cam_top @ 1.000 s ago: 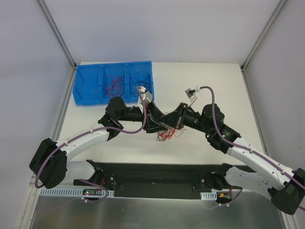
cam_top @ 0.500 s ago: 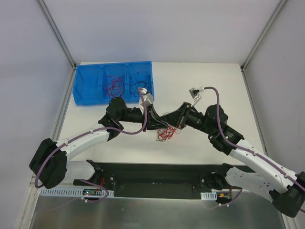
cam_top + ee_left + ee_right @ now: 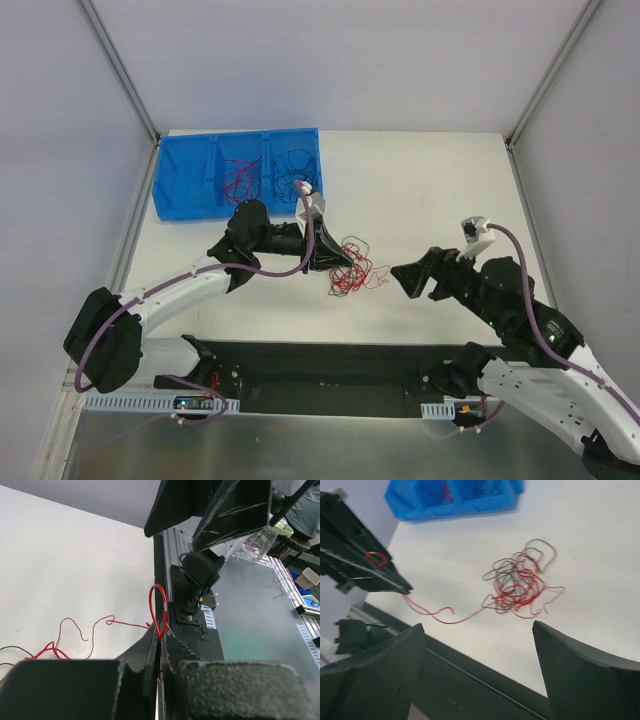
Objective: Untangle the cables
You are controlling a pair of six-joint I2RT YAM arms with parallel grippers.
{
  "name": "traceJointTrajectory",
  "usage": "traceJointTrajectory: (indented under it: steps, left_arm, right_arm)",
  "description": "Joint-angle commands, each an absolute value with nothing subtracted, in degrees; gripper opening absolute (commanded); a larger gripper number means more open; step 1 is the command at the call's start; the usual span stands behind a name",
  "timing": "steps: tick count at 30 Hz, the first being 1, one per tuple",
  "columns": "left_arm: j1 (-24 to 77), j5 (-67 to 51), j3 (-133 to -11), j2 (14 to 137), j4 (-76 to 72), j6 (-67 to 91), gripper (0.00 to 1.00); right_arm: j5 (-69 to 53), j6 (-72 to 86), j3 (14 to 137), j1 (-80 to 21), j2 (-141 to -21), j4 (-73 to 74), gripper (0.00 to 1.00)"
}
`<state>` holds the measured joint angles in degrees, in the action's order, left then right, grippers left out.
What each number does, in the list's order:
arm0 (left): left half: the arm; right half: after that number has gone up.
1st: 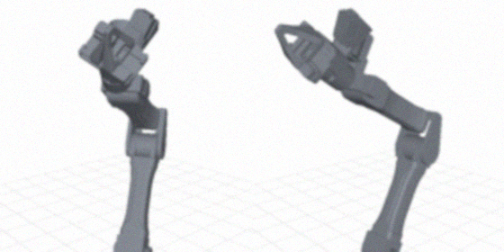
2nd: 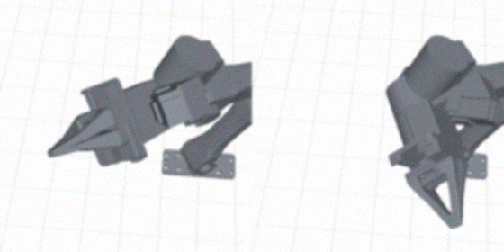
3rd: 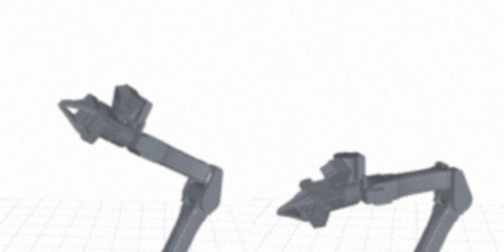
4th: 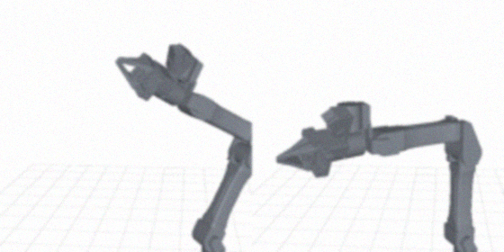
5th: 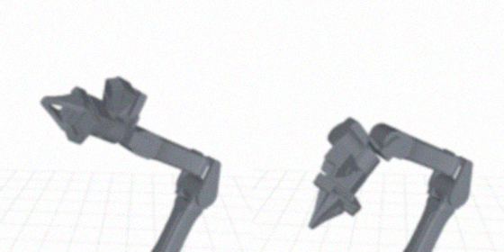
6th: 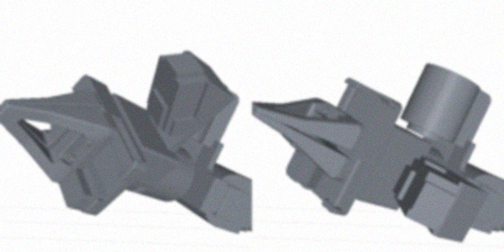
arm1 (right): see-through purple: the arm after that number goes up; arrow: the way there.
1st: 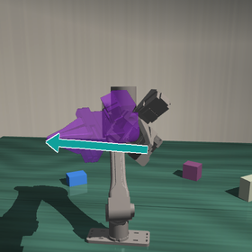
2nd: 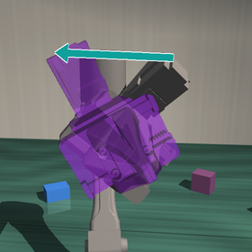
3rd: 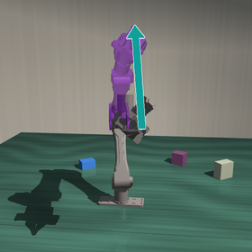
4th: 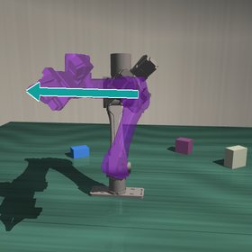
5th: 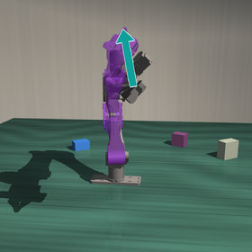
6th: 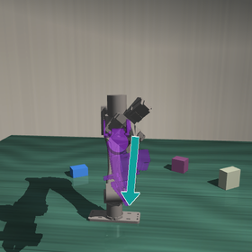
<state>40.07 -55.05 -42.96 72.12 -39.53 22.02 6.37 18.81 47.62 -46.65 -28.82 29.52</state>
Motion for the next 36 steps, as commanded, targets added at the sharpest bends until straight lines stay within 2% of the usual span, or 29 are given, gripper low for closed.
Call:
traceJointTrajectory:
  steps: [1,4,8,12,17,20,26,36]
  left_arm:
    - [40.0,-55.0,-47.5,71.7,-35.2,18.5,0.0]
    - [40.0,-52.3,-50.6,69.8,-27.0,17.0,0.0]
    - [39.9,-50.3,-60.6,66.9,-10.5,14.7,0.0]
    - [38.7,-44.8,-68.7,63.0,-1.2,13.2,0.0]
    - [32.3,-34.5,-80.9,62.4,10.5,15.6,0.0]
    - [26.7,-27.1,-83.5,62.1,12.8,16.3,0.0]
    - [22.3,-10.0,-86.7,65.5,13.8,8.4,0.0]
    - [12.2,-5.5,-91.2,78.1,7.8,5.0,0.0]
  right_arm:
    - [19.5,16.7,45.0,-46.6,-25.1,39.5,0.9]
    - [21.3,16.6,43.5,-46.4,-25.0,39.8,0.91]
    - [22.3,14.2,44.8,-46.4,-25.6,41.3,0.91]
    - [24.3,9.6,44.8,-46.2,-26.1,38.1,0.91]
    - [27.3,5.0,44.6,-46.1,-29.1,36.4,0.91]
    - [28.5,4.0,43.2,-46.1,-29.3,35.8,0.91]
    - [28.1,4.7,38.7,-45.9,-24.7,33.9,0.92]
    - [27.7,4.6,37.3,-45.9,-23.0,33.0,0.91]
